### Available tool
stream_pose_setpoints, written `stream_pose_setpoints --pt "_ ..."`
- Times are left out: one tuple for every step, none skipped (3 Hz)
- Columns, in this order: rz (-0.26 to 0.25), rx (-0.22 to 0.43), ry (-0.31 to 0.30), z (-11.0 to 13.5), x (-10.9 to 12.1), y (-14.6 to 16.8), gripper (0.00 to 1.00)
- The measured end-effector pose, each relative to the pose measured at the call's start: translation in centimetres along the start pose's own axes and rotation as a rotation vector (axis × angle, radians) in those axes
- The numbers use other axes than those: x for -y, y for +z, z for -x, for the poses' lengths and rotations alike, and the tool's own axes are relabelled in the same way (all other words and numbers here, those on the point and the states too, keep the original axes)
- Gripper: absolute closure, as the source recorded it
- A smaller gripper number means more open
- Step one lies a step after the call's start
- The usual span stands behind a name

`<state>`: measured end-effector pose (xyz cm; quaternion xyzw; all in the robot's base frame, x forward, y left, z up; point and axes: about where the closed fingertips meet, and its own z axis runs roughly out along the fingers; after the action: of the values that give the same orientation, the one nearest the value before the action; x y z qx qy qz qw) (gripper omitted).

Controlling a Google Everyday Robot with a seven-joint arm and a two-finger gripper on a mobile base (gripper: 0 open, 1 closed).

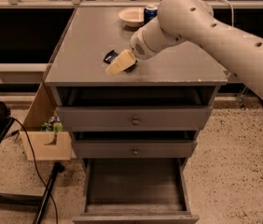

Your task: Place rxbar blueberry into bottom drawer

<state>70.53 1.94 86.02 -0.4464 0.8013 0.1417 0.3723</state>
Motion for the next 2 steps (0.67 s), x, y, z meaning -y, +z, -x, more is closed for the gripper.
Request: stream_pose_setpoints --pt "-0.004 -0.012 0.009 0.02 0.25 0.83 0.0" --pt "-0.003 -0.028 0.03 -0.22 0.52 1.48 0.0"
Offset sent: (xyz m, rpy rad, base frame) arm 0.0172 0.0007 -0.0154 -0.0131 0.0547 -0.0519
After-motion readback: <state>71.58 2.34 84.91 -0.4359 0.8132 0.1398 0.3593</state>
